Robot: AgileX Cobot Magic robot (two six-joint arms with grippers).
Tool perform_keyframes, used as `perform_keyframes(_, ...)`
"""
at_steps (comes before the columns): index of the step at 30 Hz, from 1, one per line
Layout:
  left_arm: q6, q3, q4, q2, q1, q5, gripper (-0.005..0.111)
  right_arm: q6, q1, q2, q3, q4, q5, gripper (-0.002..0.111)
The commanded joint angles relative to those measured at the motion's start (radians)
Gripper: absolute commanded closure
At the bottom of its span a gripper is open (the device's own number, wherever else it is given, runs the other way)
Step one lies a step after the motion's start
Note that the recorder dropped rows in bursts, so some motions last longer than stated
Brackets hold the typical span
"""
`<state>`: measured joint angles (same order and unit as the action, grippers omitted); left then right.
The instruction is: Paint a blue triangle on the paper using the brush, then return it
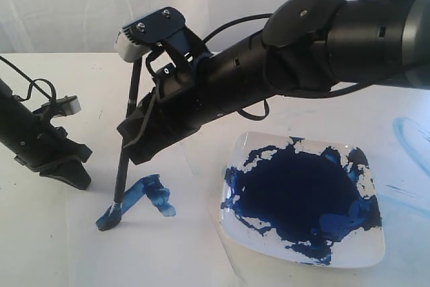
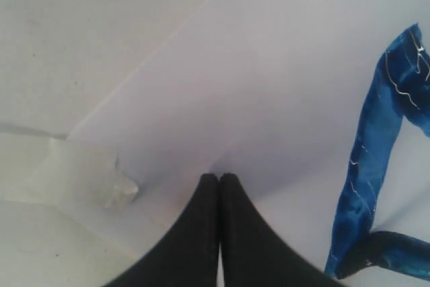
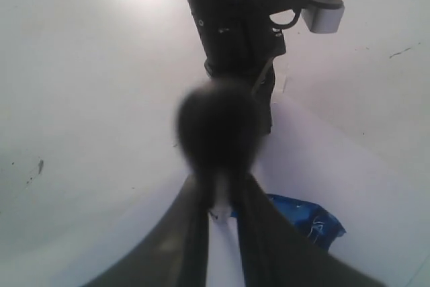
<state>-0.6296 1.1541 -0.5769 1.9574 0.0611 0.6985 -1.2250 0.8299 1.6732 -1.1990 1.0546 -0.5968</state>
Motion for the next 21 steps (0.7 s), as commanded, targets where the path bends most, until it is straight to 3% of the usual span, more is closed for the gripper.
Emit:
perform_keyframes(1,0.004,-0.007,0.017,0.010,-0.001,0.017,0.107,0.075,0.000,0.001,0.004,-0.100,-0.003,0.108)
perform_keyframes(8,0.004,-0.007,0.017,0.010,-0.001,0.016,0.107,0.143,-0.004,-0.024,0.004,-0.188,0.000,0.108)
perform_keyframes(21,0.006,-0.007,0.017,0.010,-0.001,0.018,0.107,0.458,-0.004,-0.097,0.004,-0.520,-0.035,0.108)
